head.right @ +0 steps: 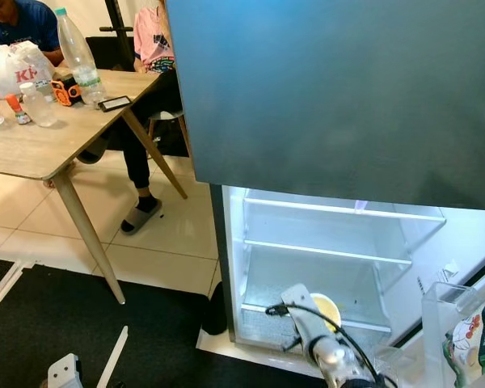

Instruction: Restocking fridge

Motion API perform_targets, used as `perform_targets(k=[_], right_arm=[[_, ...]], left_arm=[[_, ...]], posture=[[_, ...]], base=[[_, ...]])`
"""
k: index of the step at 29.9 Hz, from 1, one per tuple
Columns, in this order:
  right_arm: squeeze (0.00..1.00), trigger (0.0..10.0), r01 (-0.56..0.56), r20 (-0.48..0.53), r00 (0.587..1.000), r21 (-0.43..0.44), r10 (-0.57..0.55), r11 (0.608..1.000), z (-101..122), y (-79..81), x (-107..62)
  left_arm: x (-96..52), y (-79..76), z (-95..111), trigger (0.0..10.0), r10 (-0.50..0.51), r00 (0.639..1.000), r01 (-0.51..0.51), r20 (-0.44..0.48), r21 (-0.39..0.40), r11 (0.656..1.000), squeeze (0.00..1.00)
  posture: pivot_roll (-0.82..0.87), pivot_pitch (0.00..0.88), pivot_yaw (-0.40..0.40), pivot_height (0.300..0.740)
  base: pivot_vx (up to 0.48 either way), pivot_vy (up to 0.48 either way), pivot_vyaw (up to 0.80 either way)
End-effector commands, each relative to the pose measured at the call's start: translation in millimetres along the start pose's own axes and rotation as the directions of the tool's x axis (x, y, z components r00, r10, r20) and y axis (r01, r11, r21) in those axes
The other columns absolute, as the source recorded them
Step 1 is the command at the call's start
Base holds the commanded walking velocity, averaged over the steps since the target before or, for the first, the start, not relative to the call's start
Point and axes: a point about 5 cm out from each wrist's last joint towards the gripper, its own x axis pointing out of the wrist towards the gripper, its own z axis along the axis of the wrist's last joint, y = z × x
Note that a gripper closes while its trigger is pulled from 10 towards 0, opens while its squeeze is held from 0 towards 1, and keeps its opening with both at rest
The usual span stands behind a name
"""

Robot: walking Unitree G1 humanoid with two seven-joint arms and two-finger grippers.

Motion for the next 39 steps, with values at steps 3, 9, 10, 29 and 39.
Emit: perform_targets(k=[3, 9, 10, 29, 39], right_arm=[[0.0, 10.0, -0.041, -0.038, 0.998, -0.022, 0.04, 0.999, -9, 11.6, 0.0], [0.0, 10.0, -0.059, -0.133, 0.989, -0.001, 0.058, 0.998, -39, 19.5, -5.2], [0.0, 10.0, -0.064, -0.154, 0.986, 0.01, 0.065, 0.998, -47, 22.2, -6.9], [0.0, 10.0, -0.04, -0.238, 0.969, 0.096, 0.062, 0.995, -76, 24.1, -15.4], [0.0, 10.0, -0.03, -0.246, 0.968, 0.093, 0.052, 0.995, -78, 21.8, -16.0]], left_arm=[[0.0, -1.3, -3, 10.0, -0.001, 1.0, 0.001, -0.002, -0.001, 1.0, 0.0], [0.8, -4.5, -2, 10.0, -0.016, 1.0, 0.016, 0.002, -0.001, 1.0, 0.0], [0.9, -4.9, -2, 10.0, -0.019, 1.0, 0.019, 0.003, 0.0, 1.0, 0.0], [1.3, -5.8, 2, 10.0, -0.031, 0.999, 0.031, 0.015, 0.018, 0.999, 0.0], [1.2, -7.0, 1, 10.0, -0.053, 0.999, 0.053, 0.005, 0.028, 0.998, 0.0]], posture=[[-0.01, 0.0, 0.05, 0.74], [-0.01, 0.0, 0.053, 0.74], [-0.01, 0.0, 0.053, 0.74], [-0.01, 0.0, 0.059, 0.74], [-0.01, 0.0, 0.055, 0.74]], base=[[0.0, 0.0, 0.0], [0.0, 0.0, 0.0], [0.266, 0.0, 0.0], [0.327, 0.0, 0.0], [0.187, -0.031, -0.38]])
